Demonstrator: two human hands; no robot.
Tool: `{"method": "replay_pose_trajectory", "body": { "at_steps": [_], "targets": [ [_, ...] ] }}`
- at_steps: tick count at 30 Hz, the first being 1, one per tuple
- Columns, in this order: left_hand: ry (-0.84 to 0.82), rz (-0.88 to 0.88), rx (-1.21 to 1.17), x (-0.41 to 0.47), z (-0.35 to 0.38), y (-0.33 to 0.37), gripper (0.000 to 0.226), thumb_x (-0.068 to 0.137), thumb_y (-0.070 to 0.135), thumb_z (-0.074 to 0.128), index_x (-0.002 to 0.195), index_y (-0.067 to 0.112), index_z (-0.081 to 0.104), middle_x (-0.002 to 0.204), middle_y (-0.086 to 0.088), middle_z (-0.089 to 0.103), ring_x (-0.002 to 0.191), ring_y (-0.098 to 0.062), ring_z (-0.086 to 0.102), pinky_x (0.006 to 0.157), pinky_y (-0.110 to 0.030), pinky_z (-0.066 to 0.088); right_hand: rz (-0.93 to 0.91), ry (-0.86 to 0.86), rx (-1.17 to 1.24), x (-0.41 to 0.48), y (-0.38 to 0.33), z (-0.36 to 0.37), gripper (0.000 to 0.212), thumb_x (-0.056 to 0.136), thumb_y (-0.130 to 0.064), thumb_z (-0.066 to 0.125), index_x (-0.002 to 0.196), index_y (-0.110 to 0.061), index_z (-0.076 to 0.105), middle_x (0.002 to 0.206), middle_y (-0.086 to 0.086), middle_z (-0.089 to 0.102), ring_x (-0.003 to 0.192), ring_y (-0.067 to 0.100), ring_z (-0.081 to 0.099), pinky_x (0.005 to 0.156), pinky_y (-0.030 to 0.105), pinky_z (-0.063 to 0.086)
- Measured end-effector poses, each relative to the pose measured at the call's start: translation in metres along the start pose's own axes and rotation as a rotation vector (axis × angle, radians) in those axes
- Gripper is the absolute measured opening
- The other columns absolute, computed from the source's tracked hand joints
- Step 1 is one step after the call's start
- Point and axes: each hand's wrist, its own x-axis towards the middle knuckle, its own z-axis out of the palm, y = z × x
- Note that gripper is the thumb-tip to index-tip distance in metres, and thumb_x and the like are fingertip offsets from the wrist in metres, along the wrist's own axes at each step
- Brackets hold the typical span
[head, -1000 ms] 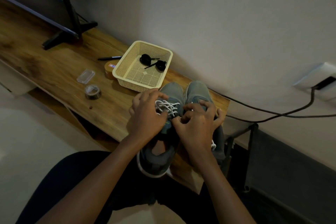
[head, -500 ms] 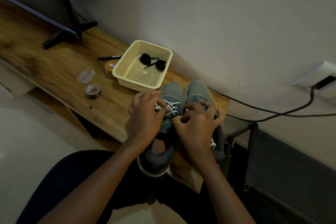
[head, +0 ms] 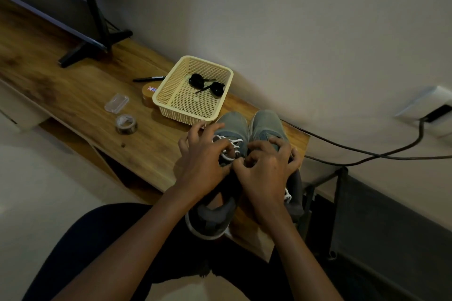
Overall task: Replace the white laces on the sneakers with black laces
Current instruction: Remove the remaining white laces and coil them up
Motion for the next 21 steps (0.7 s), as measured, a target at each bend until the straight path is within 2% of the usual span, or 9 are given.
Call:
{"method": "replay_pose_trajectory", "body": {
  "at_steps": [5, 8, 10, 12, 14, 17, 21],
  "targets": [
    [0.065, -0.041, -0.056, 0.0010, 0.0036, -0.0013, 0.009, 0.083, 0.032, 0.068, 0.086, 0.031, 0.060, 0.144, 0.017, 0.037, 0.139, -0.014, 0.013, 0.104, -0.037, 0.013, -0.004, 0.014, -0.013, 0.0000, -0.0008, -0.0010, 0.024, 0.069, -0.036, 0.059, 0.059, -0.017, 0.071, 0.092, -0.010, 0.070, 0.115, 0.024, 0.047, 0.102, 0.042, 0.014],
    [0.167, -0.150, -0.235, 0.0028, 0.0022, -0.0028, 0.012, 0.086, 0.030, 0.064, 0.084, 0.032, 0.053, 0.132, 0.017, 0.049, 0.133, -0.012, 0.025, 0.098, -0.031, 0.019, 0.008, 0.020, -0.002, -0.0001, -0.0010, -0.0005, 0.023, 0.068, -0.035, 0.059, 0.057, -0.017, 0.070, 0.090, -0.010, 0.070, 0.114, 0.023, 0.046, 0.102, 0.042, 0.015],
    [0.200, -0.235, -0.385, 0.0048, -0.0001, -0.0037, 0.017, 0.087, 0.027, 0.063, 0.080, 0.033, 0.049, 0.125, 0.015, 0.054, 0.130, -0.014, 0.031, 0.101, -0.035, 0.028, 0.012, 0.018, -0.005, -0.0004, -0.0007, -0.0002, 0.023, 0.068, -0.034, 0.059, 0.057, -0.018, 0.070, 0.091, -0.010, 0.070, 0.114, 0.023, 0.045, 0.102, 0.043, 0.015],
    [0.201, -0.240, -0.441, 0.0050, -0.0020, -0.0023, 0.019, 0.087, 0.023, 0.063, 0.083, 0.033, 0.047, 0.125, 0.011, 0.055, 0.129, -0.016, 0.033, 0.102, -0.040, 0.032, 0.007, 0.011, -0.007, -0.0008, -0.0004, 0.0003, 0.023, 0.068, -0.034, 0.058, 0.058, -0.018, 0.070, 0.092, -0.010, 0.070, 0.115, 0.022, 0.045, 0.103, 0.043, 0.014],
    [0.172, -0.180, -0.376, 0.0044, -0.0040, 0.0008, 0.025, 0.084, 0.019, 0.064, 0.095, 0.035, 0.048, 0.129, 0.011, 0.052, 0.131, -0.016, 0.029, 0.099, -0.035, 0.028, 0.004, 0.011, 0.000, -0.0009, -0.0003, 0.0004, 0.023, 0.069, -0.034, 0.058, 0.059, -0.017, 0.070, 0.092, -0.010, 0.070, 0.115, 0.021, 0.044, 0.104, 0.043, 0.014],
    [0.071, -0.050, -0.191, 0.0029, -0.0043, 0.0019, 0.044, 0.077, 0.017, 0.067, 0.111, 0.039, 0.050, 0.143, 0.017, 0.035, 0.139, -0.016, 0.013, 0.097, -0.033, 0.014, 0.005, 0.019, 0.009, -0.0008, -0.0001, 0.0003, 0.023, 0.068, -0.033, 0.058, 0.058, -0.017, 0.070, 0.092, -0.009, 0.070, 0.115, 0.022, 0.045, 0.104, 0.043, 0.014],
    [0.036, 0.012, -0.080, 0.0006, -0.0026, -0.0016, 0.022, 0.076, 0.029, 0.073, 0.092, 0.037, 0.060, 0.150, 0.017, 0.027, 0.143, -0.019, 0.004, 0.105, -0.044, 0.015, 0.006, 0.008, 0.016, -0.0009, -0.0001, 0.0004, 0.023, 0.069, -0.034, 0.058, 0.059, -0.017, 0.071, 0.093, -0.010, 0.070, 0.116, 0.022, 0.044, 0.105, 0.039, 0.010]
  ]
}}
